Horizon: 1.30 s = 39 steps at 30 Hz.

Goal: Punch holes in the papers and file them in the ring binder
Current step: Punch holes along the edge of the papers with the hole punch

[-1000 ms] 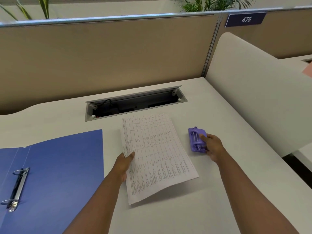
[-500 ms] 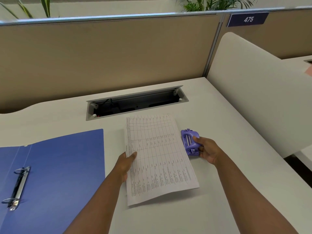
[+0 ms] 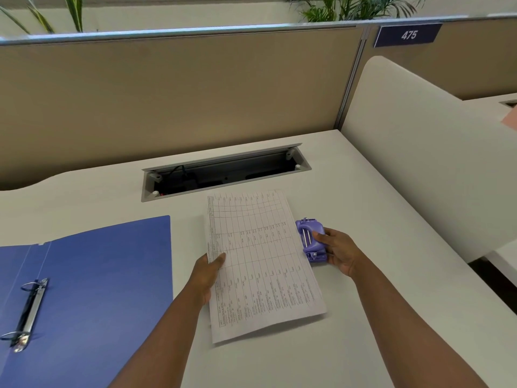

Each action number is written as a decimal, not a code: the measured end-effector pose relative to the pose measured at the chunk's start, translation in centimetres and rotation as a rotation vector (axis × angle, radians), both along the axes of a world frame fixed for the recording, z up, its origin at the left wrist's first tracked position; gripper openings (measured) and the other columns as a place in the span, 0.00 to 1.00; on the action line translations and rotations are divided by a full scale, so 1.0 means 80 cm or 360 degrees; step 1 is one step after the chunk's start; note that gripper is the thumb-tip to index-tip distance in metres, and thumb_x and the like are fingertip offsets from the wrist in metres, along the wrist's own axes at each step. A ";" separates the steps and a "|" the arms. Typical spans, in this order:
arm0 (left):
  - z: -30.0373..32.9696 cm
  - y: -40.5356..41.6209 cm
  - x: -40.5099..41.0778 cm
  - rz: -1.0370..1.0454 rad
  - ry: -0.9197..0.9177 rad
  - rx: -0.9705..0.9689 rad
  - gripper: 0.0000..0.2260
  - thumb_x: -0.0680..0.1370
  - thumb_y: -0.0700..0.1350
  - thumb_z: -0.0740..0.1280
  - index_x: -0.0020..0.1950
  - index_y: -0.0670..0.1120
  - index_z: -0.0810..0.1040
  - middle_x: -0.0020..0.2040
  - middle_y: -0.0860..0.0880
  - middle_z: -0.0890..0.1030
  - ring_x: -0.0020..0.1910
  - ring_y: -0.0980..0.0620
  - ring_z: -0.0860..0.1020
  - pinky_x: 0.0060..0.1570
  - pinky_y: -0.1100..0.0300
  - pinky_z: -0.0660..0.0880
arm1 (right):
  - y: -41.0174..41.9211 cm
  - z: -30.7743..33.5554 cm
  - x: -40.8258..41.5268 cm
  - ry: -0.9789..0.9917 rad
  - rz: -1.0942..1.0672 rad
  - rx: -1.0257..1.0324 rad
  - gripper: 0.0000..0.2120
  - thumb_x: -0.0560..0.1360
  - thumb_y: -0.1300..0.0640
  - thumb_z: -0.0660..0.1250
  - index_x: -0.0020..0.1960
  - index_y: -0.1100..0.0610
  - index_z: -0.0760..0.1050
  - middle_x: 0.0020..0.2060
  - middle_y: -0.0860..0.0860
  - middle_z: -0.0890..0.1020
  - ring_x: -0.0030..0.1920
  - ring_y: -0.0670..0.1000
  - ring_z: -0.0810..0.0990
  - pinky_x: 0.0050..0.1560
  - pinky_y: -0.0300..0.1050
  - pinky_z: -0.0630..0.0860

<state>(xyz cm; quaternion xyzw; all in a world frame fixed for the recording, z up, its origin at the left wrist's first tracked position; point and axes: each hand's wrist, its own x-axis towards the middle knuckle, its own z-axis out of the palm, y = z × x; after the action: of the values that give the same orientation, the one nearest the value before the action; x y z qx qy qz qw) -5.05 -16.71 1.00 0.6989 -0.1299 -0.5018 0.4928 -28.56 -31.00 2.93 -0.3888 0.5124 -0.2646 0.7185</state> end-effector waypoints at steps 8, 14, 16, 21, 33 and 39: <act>0.001 0.002 -0.002 0.0005 -0.0014 -0.0054 0.19 0.80 0.44 0.59 0.71 0.44 0.66 0.67 0.41 0.73 0.64 0.39 0.73 0.61 0.44 0.70 | -0.002 -0.005 0.002 0.0111 0.0152 -0.0050 0.20 0.75 0.64 0.65 0.66 0.63 0.69 0.44 0.55 0.78 0.39 0.51 0.77 0.33 0.37 0.78; 0.003 0.002 -0.003 -0.0038 -0.0036 -0.0003 0.19 0.80 0.45 0.60 0.70 0.44 0.67 0.67 0.41 0.74 0.63 0.38 0.73 0.64 0.41 0.69 | -0.001 -0.008 0.005 0.0171 0.0221 -0.0072 0.19 0.75 0.62 0.65 0.66 0.63 0.69 0.45 0.55 0.78 0.39 0.50 0.77 0.35 0.36 0.78; 0.004 0.002 -0.003 -0.0037 -0.0041 0.0001 0.20 0.79 0.45 0.60 0.71 0.43 0.66 0.67 0.41 0.74 0.64 0.39 0.73 0.65 0.41 0.69 | 0.001 -0.009 0.009 0.0161 0.0237 -0.0067 0.18 0.76 0.61 0.64 0.65 0.64 0.70 0.41 0.54 0.78 0.37 0.51 0.77 0.32 0.36 0.78; 0.005 0.002 -0.002 -0.0042 -0.0021 0.0020 0.19 0.80 0.44 0.60 0.70 0.43 0.67 0.66 0.41 0.74 0.64 0.39 0.73 0.64 0.41 0.69 | 0.001 -0.011 0.016 0.0209 0.0171 -0.0070 0.18 0.75 0.60 0.65 0.64 0.65 0.71 0.47 0.58 0.78 0.38 0.51 0.77 0.33 0.37 0.78; 0.006 0.000 -0.003 -0.0028 0.0014 0.0068 0.19 0.80 0.43 0.60 0.70 0.41 0.66 0.67 0.40 0.73 0.64 0.39 0.73 0.65 0.42 0.69 | -0.002 -0.009 0.021 0.0445 0.0230 -0.0168 0.17 0.75 0.56 0.67 0.61 0.64 0.74 0.47 0.58 0.79 0.43 0.55 0.77 0.42 0.43 0.76; 0.005 -0.002 -0.002 -0.0045 0.0014 0.0077 0.19 0.80 0.43 0.60 0.71 0.41 0.66 0.67 0.39 0.73 0.65 0.39 0.72 0.63 0.45 0.69 | 0.007 -0.006 0.035 0.0741 0.0287 -0.0422 0.18 0.75 0.51 0.66 0.60 0.60 0.76 0.52 0.58 0.81 0.48 0.53 0.75 0.51 0.46 0.72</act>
<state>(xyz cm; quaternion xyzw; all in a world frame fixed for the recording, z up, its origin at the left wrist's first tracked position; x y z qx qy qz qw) -5.17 -16.90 1.42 0.7065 -0.1253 -0.5149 0.4690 -25.78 -30.44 2.46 -0.5736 0.5880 -0.1679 0.5451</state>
